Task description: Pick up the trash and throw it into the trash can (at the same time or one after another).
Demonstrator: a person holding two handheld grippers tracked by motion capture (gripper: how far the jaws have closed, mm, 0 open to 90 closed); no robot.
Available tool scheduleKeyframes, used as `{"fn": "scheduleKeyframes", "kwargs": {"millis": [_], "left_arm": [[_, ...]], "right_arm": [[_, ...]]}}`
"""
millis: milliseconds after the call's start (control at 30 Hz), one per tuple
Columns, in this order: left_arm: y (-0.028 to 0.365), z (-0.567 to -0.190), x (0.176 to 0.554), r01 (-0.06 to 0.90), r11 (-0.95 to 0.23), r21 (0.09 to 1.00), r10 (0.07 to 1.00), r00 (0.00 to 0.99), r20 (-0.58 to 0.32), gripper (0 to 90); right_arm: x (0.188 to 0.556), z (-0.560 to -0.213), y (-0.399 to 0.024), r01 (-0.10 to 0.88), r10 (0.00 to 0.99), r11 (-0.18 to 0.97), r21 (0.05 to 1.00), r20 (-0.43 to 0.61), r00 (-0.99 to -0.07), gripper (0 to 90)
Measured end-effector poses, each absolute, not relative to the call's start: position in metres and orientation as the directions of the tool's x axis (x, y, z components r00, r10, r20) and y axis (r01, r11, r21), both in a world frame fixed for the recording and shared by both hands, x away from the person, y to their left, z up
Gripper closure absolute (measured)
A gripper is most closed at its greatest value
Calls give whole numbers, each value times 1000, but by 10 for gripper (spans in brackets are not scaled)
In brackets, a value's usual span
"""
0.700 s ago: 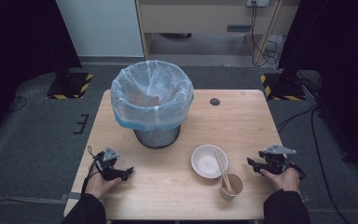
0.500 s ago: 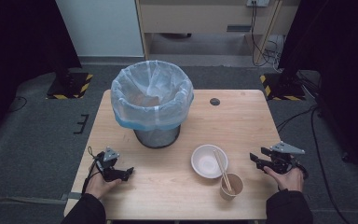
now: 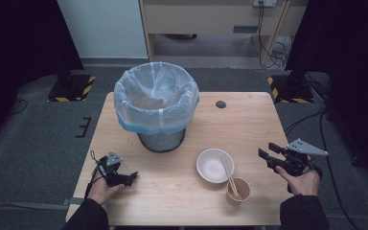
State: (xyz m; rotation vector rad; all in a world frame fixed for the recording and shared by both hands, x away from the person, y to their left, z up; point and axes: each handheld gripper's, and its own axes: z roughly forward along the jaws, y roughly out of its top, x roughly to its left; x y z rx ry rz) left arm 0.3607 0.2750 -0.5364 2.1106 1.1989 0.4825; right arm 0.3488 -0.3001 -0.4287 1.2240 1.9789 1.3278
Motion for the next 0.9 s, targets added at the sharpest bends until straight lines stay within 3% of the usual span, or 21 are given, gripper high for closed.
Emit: {"fn": "scheduleKeyframes", "kwargs": {"millis": [467,900], "left_arm": [[275,-536,361,618,-365,696,860,511,-3,0],[274,-536,361,619,-364,696,861,509,-3,0]], "right_arm": [[330,-390,-265,338,786,150,929,95,-611,442],[328,-408,-231,368,706,242,898,97,-702,537]]}}
